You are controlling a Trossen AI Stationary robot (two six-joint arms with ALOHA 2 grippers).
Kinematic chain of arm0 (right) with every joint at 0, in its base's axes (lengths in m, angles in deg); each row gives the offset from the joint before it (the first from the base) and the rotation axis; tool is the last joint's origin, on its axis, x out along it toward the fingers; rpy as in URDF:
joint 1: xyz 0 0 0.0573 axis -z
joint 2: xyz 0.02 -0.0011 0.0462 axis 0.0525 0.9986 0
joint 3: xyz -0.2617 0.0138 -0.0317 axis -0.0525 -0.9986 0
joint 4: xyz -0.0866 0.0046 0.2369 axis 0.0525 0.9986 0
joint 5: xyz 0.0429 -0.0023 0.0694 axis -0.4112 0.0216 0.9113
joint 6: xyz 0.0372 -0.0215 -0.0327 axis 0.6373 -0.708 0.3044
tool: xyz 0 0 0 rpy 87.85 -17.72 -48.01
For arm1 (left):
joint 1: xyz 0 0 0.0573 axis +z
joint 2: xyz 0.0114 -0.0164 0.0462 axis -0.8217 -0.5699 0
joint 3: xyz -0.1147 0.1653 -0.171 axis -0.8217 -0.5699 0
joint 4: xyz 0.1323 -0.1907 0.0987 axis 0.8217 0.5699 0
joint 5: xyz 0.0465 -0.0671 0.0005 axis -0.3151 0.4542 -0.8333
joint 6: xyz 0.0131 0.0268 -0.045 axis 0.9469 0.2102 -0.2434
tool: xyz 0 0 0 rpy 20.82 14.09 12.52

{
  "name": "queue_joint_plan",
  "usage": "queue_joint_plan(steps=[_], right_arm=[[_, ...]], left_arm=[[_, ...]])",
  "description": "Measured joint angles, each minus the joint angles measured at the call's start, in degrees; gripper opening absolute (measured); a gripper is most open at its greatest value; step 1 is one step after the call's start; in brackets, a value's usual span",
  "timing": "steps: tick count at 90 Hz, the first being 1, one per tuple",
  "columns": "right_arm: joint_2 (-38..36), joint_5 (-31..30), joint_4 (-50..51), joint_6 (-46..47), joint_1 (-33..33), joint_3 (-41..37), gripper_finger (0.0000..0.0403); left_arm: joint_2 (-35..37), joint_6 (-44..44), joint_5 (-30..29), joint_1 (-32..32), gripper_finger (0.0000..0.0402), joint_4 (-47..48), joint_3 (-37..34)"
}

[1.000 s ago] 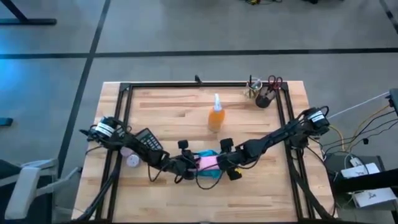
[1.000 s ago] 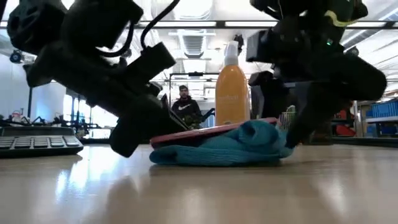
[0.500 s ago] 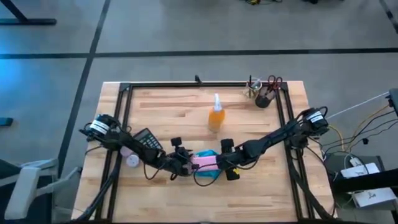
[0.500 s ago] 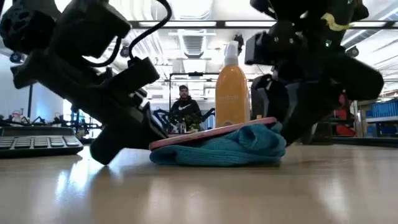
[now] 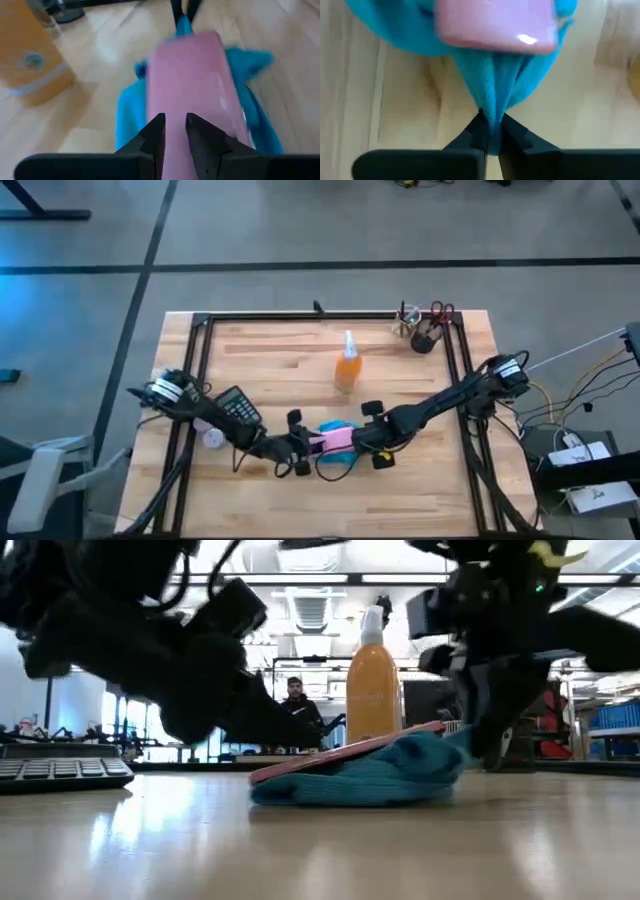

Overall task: Apply microfiber cloth
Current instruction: Wipe the pink cellphone with the blue microfiber cloth

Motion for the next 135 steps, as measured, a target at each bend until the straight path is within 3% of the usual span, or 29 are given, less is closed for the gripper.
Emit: queue_joint_plan(steps=[24, 46, 66, 87, 108, 122, 135], right_arm=[[-0.7, 2.5, 2.5, -1.6, -2.4, 5.2, 0.0001], [0.1, 3.6, -17.9, -6.6, -1.9, 1.8, 0.0000], [3.4, 2.7, -37.6, -4.4, 0.3, -6.8, 0.0000], [6.6, -7.4, -59.5, -0.3, 0.5, -15.4, 0.0000], [6.3, -22.7, -59.3, 10.4, 0.1, -20.8, 0.0000], [6.9, -22.7, -63.2, 11.9, -0.1, -21.0, 0.0000], [7.4, -18.2, -69.7, 6.6, -0.5, -21.1, 0.0000]], left_arm=[[-4.2, 0.3, -0.6, 0.7, 0.0061, -0.3, 2.3], [-0.7, 2.6, -0.7, 0.8, 0.0059, 3.4, 1.9], [1.0, 2.6, -0.7, 0.8, 0.0059, 7.2, 1.8], [1.1, 1.8, -0.3, 0.7, 0.0059, 7.3, 1.8], [1.2, 0.7, -0.6, 0.8, 0.0059, 7.1, 1.9], [1.2, 0.1, -0.4, 0.8, 0.0059, 7.2, 1.9], [1.2, -1.2, -0.2, 1.0, 0.0059, 7.6, 1.8]])
